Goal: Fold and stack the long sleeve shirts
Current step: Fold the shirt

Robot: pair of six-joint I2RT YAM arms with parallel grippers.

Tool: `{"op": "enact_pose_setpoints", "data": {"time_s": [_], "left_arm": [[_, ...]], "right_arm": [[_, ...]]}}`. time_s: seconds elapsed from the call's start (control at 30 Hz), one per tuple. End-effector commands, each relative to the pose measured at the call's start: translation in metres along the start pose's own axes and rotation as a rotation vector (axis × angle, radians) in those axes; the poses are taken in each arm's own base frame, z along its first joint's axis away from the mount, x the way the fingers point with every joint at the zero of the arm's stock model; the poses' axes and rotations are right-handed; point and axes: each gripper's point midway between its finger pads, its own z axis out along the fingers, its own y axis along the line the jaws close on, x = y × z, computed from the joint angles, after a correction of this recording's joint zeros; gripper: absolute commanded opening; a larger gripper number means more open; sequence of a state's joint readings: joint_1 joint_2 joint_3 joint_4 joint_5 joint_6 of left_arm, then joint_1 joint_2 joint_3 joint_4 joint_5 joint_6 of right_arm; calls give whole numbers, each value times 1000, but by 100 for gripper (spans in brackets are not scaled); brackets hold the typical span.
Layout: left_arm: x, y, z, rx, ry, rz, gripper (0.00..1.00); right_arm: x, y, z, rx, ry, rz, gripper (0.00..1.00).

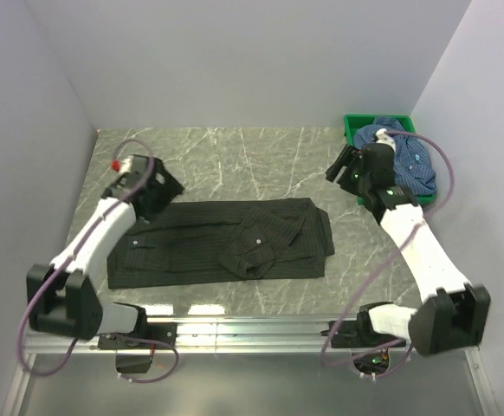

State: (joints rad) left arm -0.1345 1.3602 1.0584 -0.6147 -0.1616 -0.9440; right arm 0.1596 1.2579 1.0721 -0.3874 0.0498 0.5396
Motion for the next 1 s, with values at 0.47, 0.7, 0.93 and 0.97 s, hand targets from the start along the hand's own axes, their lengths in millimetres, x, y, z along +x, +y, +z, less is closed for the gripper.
{"op": "enact_pose_setpoints", "data": {"time_s": [0.47, 0.7, 0.93, 0.97], "left_arm": [[228, -83, -60, 52, 119, 705, 89], [265, -113, -42, 5, 118, 813, 83], [289, -119, -7, -49, 104, 827, 72], [292, -119, -3, -50, 106, 828, 71]], "right_arm": [[110, 12, -52, -154, 171, -145, 80], [101, -8, -54, -65, 97, -119, 80], [101, -21, -54, -22, 61, -98, 80], [103, -21, -54, -20, 64, -97, 80]]}}
